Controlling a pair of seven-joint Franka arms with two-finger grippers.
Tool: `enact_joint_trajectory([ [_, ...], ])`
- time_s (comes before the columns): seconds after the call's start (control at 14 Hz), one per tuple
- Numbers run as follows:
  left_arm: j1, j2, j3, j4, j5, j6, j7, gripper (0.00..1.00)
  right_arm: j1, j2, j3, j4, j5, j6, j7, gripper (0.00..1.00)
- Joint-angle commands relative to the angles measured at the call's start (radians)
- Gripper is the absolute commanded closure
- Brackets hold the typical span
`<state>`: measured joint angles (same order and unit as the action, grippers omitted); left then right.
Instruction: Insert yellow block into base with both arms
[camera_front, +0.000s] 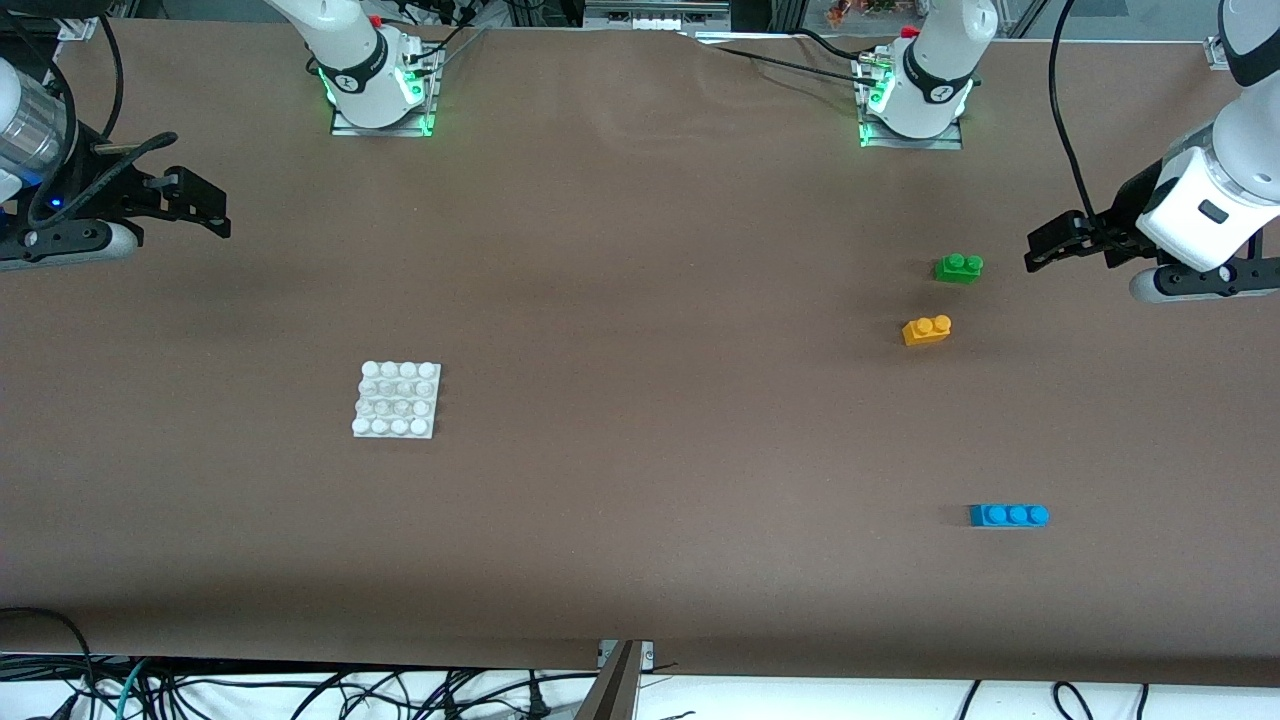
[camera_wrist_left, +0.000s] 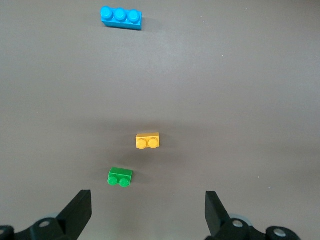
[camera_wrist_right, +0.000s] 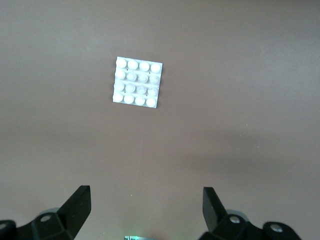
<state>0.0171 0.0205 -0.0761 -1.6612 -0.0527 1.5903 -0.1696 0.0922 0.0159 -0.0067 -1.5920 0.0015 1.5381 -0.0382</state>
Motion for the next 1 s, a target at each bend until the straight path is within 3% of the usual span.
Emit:
enact_joint_trajectory([
  [0.0, -0.003, 0.01, 0.001, 0.031, 0.019, -0.023, 0.019, 0.0, -0.017, -0.011, 0.016, -0.002, -0.006, 0.019, 0.009, 0.01],
  [0.93, -0.003, 0.012, 0.002, 0.031, 0.019, -0.021, 0.019, 0.0, -0.017, -0.004, 0.014, 0.009, -0.006, 0.028, 0.008, 0.01],
])
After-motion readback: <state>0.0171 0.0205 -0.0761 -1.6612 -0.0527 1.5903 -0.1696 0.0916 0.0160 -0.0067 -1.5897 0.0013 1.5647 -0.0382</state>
